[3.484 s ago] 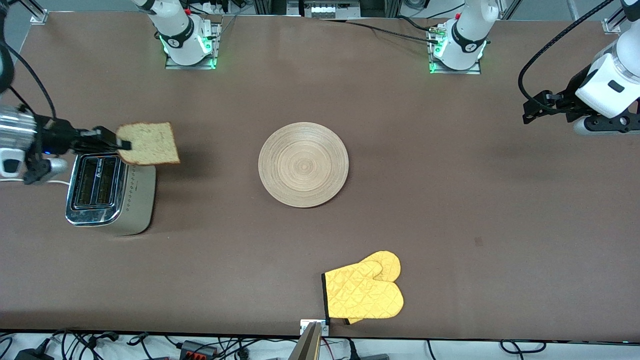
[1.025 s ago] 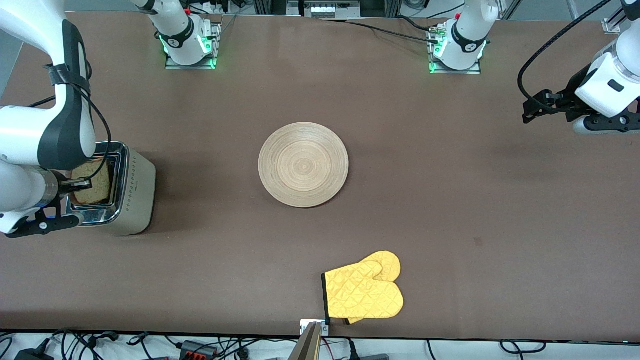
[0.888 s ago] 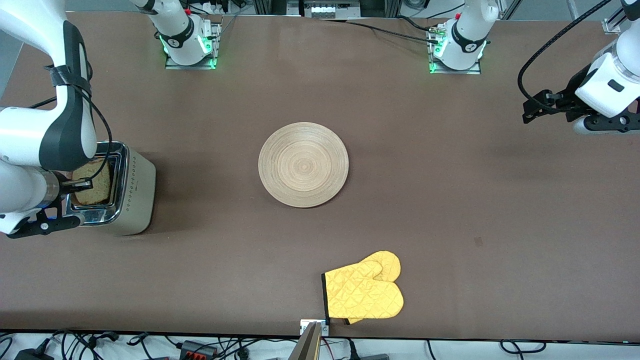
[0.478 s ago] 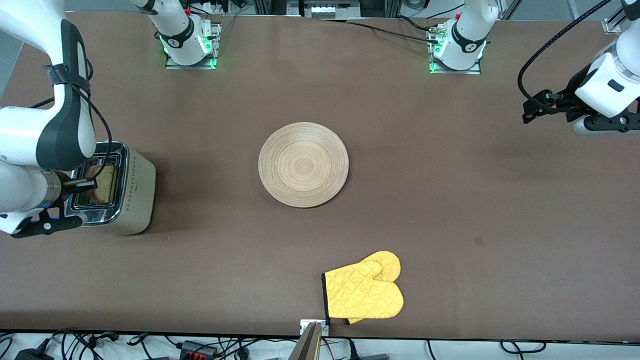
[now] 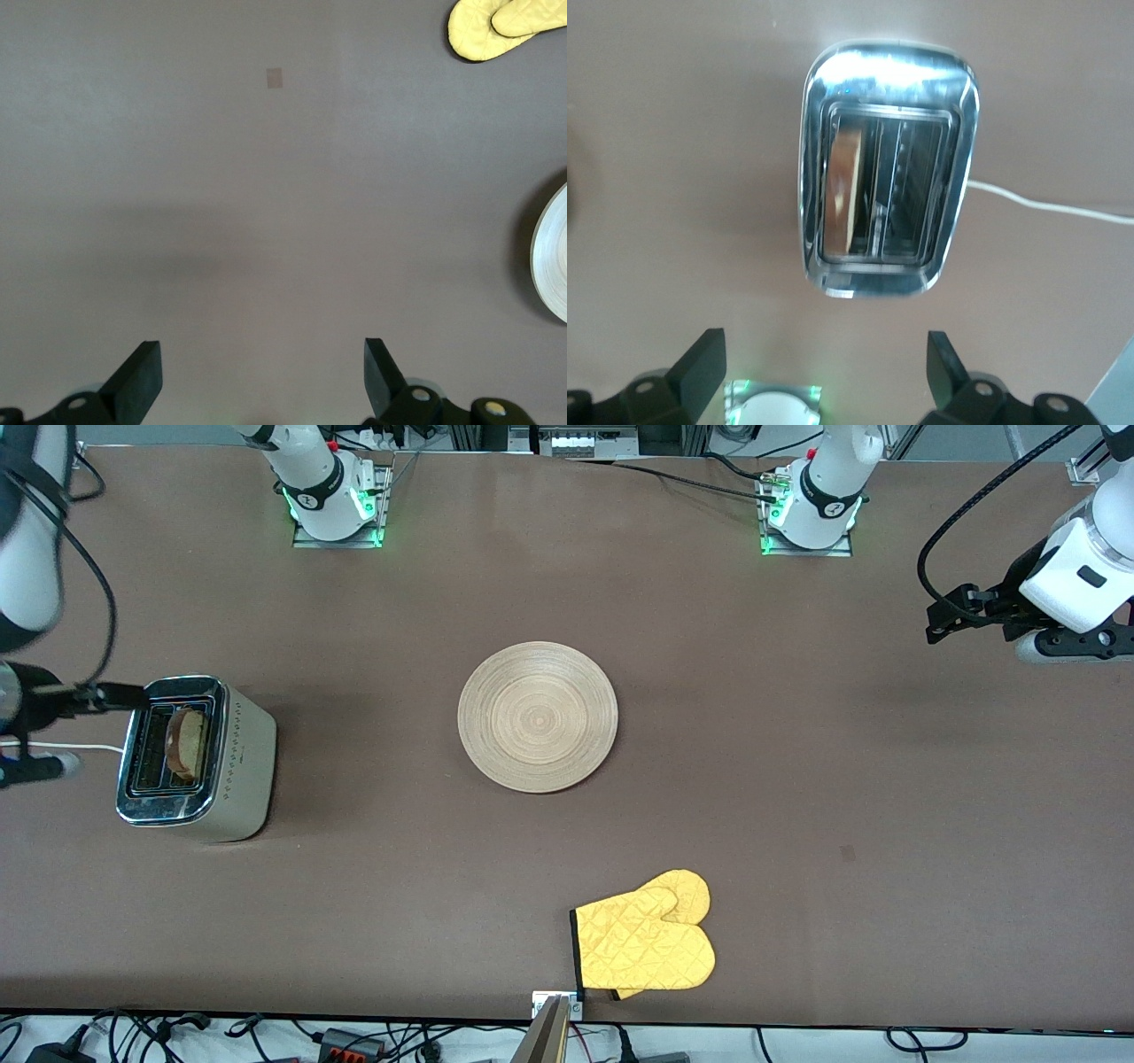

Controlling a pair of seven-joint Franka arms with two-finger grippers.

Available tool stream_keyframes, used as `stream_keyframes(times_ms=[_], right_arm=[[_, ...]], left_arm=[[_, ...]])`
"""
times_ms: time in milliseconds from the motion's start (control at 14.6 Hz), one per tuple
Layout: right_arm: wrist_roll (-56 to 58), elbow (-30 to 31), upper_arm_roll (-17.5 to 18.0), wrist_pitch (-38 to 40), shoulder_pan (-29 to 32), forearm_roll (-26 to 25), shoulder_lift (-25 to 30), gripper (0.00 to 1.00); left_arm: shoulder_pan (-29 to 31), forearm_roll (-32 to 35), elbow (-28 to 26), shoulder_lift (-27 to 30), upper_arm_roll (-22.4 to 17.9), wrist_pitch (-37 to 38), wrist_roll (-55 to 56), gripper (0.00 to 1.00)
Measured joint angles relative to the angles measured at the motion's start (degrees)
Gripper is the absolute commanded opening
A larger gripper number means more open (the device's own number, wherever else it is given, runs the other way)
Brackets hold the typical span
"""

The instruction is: Move plate and put bread in toaster

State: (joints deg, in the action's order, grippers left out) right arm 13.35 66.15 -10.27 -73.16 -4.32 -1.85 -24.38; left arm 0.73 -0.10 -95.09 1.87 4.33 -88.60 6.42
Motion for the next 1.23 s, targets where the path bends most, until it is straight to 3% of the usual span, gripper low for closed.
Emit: stream_keyframes(times_ms=[1230], right_arm=[[-7.86, -2.15, 0.6, 0.48, -0.99, 9.15, 1.08, 1.0]], left_arm=[[-0.12, 2.6, 0.88, 0.46, 1.68, 0.18, -0.14, 1.0]])
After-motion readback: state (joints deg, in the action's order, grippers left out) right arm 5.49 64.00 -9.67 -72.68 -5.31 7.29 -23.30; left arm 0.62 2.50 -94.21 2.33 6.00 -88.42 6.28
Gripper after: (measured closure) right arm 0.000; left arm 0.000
